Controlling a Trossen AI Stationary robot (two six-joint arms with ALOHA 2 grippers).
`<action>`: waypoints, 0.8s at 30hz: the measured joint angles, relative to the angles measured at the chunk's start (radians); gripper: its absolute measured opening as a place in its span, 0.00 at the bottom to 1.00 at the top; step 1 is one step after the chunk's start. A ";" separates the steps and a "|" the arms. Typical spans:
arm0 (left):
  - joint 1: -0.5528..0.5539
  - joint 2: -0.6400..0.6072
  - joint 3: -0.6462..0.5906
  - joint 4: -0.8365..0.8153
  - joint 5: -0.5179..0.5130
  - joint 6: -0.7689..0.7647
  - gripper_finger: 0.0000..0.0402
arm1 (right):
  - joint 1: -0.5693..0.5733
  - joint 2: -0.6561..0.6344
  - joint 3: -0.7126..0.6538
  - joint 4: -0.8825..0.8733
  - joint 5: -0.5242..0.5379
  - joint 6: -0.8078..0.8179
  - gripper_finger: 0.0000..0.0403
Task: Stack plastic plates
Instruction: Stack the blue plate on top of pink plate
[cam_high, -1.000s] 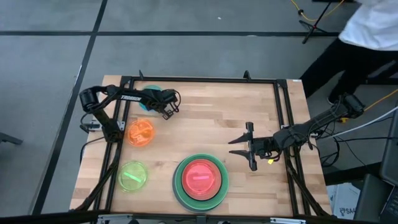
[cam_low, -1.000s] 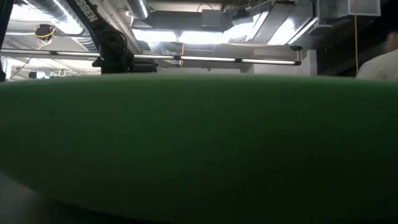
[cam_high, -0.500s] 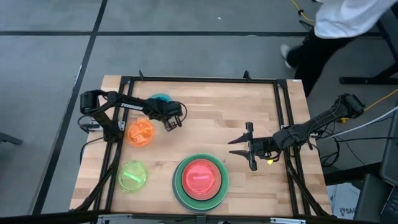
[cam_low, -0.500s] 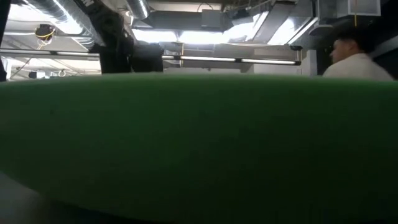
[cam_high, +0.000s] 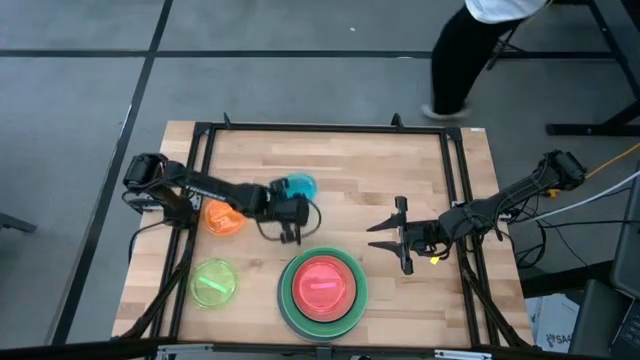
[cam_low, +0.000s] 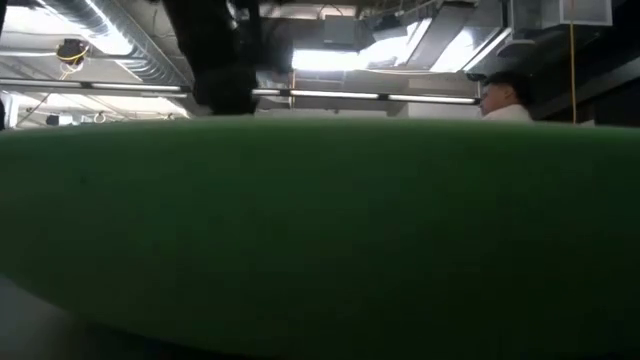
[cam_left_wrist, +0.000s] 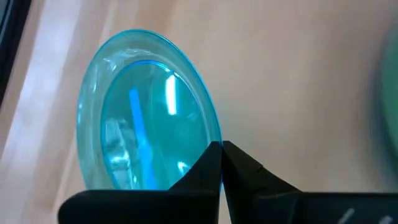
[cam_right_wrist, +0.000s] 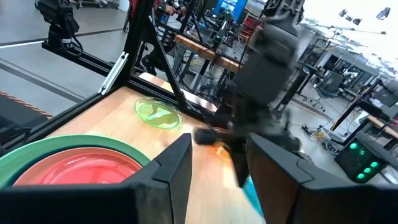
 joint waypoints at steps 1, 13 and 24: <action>-0.027 0.000 0.012 0.000 -0.006 0.001 0.00 | 0.000 0.000 0.000 0.003 0.000 -0.005 0.37; -0.310 0.000 0.073 0.133 -0.014 -0.001 0.01 | 0.000 0.000 0.000 -0.009 0.000 0.024 0.37; -0.491 0.003 0.073 0.389 -0.039 -0.002 0.01 | 0.001 0.000 0.000 0.021 -0.028 0.152 0.37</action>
